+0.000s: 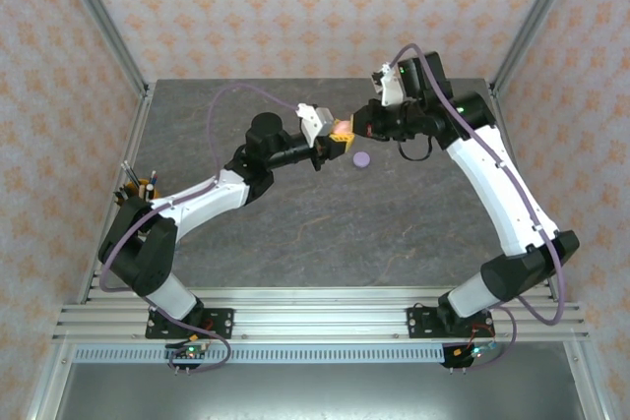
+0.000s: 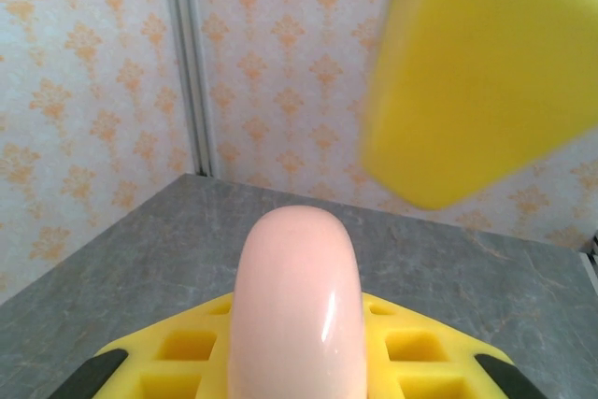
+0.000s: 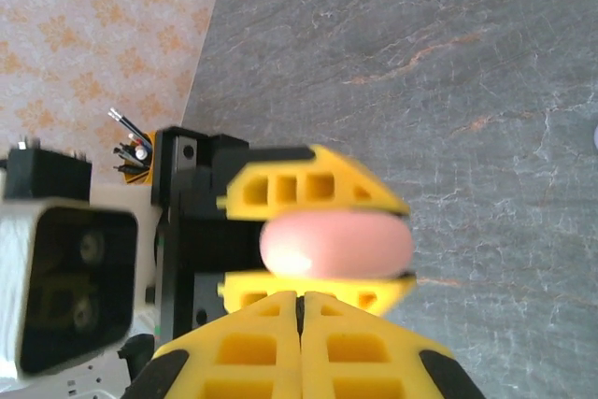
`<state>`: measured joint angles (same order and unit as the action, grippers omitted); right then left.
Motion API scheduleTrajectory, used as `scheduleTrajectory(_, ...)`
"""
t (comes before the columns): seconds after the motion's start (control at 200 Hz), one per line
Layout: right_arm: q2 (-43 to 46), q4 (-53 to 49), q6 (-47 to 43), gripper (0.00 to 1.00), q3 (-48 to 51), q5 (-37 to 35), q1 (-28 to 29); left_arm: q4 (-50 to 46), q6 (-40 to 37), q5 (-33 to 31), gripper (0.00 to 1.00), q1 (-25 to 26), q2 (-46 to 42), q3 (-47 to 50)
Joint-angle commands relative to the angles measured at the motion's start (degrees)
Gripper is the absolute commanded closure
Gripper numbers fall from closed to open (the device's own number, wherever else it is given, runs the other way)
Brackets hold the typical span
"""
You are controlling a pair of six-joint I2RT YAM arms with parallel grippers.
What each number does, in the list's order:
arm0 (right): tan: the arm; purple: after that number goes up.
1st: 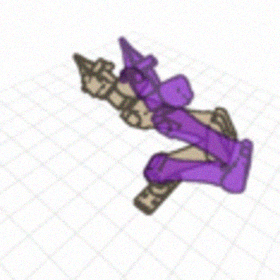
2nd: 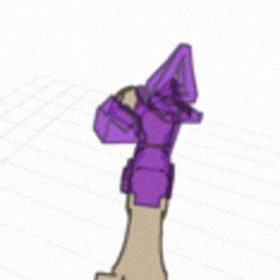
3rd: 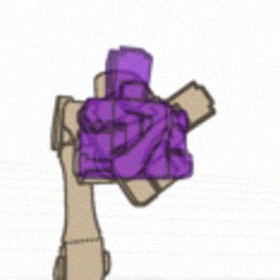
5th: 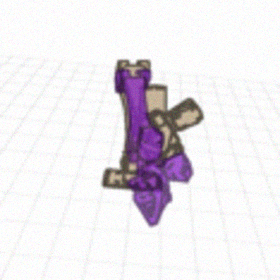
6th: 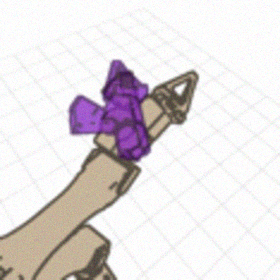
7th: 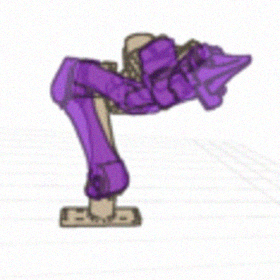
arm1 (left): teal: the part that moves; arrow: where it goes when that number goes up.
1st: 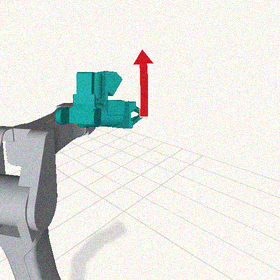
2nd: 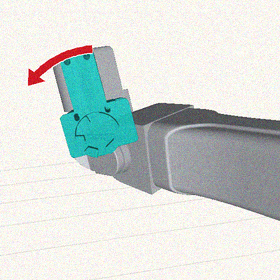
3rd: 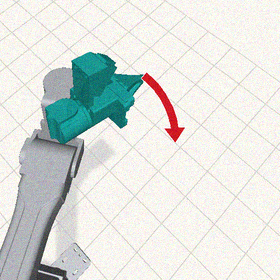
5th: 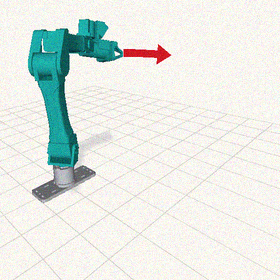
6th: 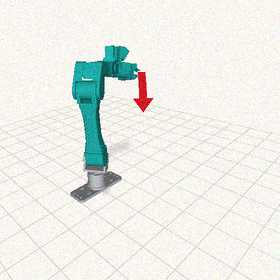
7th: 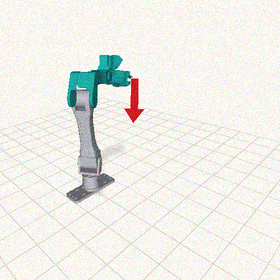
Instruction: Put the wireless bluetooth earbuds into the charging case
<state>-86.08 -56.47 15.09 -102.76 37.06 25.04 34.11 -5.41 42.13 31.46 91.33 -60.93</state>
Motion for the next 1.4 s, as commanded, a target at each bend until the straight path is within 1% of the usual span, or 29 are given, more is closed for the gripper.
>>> scheduleTrajectory(0.0,1.88,3.16,5.02,0.93,3.49,-3.38,-3.03,2.57,2.36,-2.18,1.0,-0.29,0.47,-1.83)
scheduleTrajectory(0.08,3.05,6.17,8.94,0.93,6.81,-6.28,-5.66,1.71,5.35,-4.07,1.0,-0.29,0.91,-1.4)
scheduleTrajectory(0.185,4.44,9.64,12.25,0.92,12.26,-8.26,-8.19,-3.08,10.71,-7.22,1.0,-0.31,2.02,-2.02)
scheduleTrajectory(0.29,4.95,11.27,13.71,0.92,17.12,-11.22,-9.26,-12.89,16.89,-10.45,1.0,-0.25,3.97,-4.79)
scheduleTrajectory(0.4,5.24,12.99,14.37,0.92,22.02,-14.58,-9.8,-25.58,23.62,-11.99,1.0,-0.36,8.15,-10.05)
scheduleTrajectory(0.47,5.4,14.19,14.92,0.91,24.63,-15.81,-9.97,-34.03,26.7,-10.6,1.0,-0.38,12.57,-15.04)
scheduleTrajectory(0.54,5.27,14.97,15.25,0.9,26.47,-16.68,-10.22,-38.93,29.62,-8.94,1.0,-0.35,16.65,-18.61)
scheduleTrajectory(0.631,4.92,15.58,15.42,0.9,27.89,-17.52,-10.38,-40.0,32.3,-6.93,1.0,-0.35,20.79,-20.23)
scheduleTrajectory(0.701,4.84,15.78,15.41,0.9,28.67,-18.19,-10.45,-40.48,33.68,-6.88,1.0,-0.38,22.43,-20.89)
scheduleTrajectory(0.786,4.95,15.9,15.39,0.9,29.08,-18.74,-10.61,-42.56,34.63,-8.29,1.0,-0.35,24.22,-22.05)
scheduleTrajectory(0.931,4.87,16.06,15.31,0.91,29.37,-19.21,-10.71,-47.21,35.39,-8.79,1.0,-0.47,29.08,-24.96)
scheduleTrajectory(1.211,4.78,15.92,15.09,0.9,28.84,-19.74,-10.84,-47.65,35.67,-9.15,0.99,-0.66,34.07,-24.55)
scheduleTrajectory(1.256,4.71,15.81,15.11,0.9,28.88,-19.91,-10.81,-47.71,35.65,-9.39,0.98,-0.9,34.33,-24.29)
scheduleTrajectory(1.331,4.87,15.66,15.08,0.88,28.98,-20.07,-10.81,-47.57,35.64,-9.77,0.91,-1.22,34.44,-23.61)
scheduleTrajectory(1.396,5.02,15.61,15.2,0.86,29.1,-20.01,-10.88,-47.62,35.69,-10.05,0.87,-1.55,34.28,-23.11)
